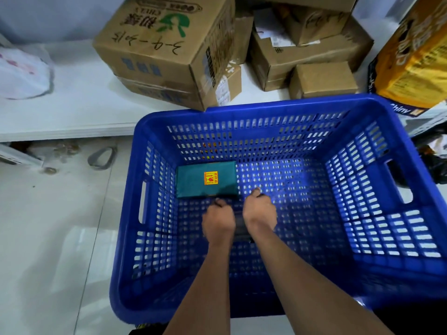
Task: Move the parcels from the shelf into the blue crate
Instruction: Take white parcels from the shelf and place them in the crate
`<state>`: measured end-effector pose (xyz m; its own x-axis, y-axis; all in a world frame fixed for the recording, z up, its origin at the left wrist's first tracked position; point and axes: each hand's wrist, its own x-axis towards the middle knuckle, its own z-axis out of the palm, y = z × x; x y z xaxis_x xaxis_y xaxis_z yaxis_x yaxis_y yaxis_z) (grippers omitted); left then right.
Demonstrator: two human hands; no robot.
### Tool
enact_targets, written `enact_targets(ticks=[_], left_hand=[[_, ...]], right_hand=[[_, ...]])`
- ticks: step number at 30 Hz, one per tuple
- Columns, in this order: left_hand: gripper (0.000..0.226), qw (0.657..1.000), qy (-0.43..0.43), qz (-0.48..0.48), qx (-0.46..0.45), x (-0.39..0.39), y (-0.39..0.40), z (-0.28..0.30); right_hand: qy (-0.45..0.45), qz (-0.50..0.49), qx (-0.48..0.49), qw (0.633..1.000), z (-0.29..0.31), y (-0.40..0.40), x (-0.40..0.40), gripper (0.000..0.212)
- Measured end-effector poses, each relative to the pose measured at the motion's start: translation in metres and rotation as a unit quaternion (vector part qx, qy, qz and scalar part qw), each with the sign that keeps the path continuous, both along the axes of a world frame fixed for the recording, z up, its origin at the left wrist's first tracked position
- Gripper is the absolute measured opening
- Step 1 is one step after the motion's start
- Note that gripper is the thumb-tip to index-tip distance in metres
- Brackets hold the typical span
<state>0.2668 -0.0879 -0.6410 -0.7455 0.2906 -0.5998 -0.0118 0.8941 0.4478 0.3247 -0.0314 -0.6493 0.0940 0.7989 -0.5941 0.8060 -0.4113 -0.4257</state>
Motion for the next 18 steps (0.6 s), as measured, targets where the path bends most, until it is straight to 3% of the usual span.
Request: enact_targets(ticks=[3, 10, 14, 17, 18], left_hand=[[0.050, 0.998, -0.027, 0.046, 0.025, -0.012, 0.013, 0.000], [0.031, 0.973, -0.110, 0.086, 0.183, -0.028, 0.030, -0.010], [0.031, 0.965, -0.135, 0.138, 0.179, -0.030, 0.027, -0.011], [0.045, 0.969, -0.174, 0.128, 0.119, -0.034, 0.029, -0.021], [0.049, 0.966, -0.194, 0.125, 0.112, -0.037, 0.030, -0.026]], right_hand=[[0.050, -0.018, 0.039, 0.998, -0.004, 0.014, -0.006, 0.055], [0.194, -0.100, 0.103, 0.970, -0.011, 0.038, -0.003, 0.036], [0.121, -0.095, 0.094, 0.984, -0.009, 0.033, -0.003, 0.039], [0.043, -0.049, -0.020, 0.998, -0.007, 0.044, -0.008, 0.042], [0.054, -0.039, -0.056, 0.996, -0.012, 0.047, -0.008, 0.042]])
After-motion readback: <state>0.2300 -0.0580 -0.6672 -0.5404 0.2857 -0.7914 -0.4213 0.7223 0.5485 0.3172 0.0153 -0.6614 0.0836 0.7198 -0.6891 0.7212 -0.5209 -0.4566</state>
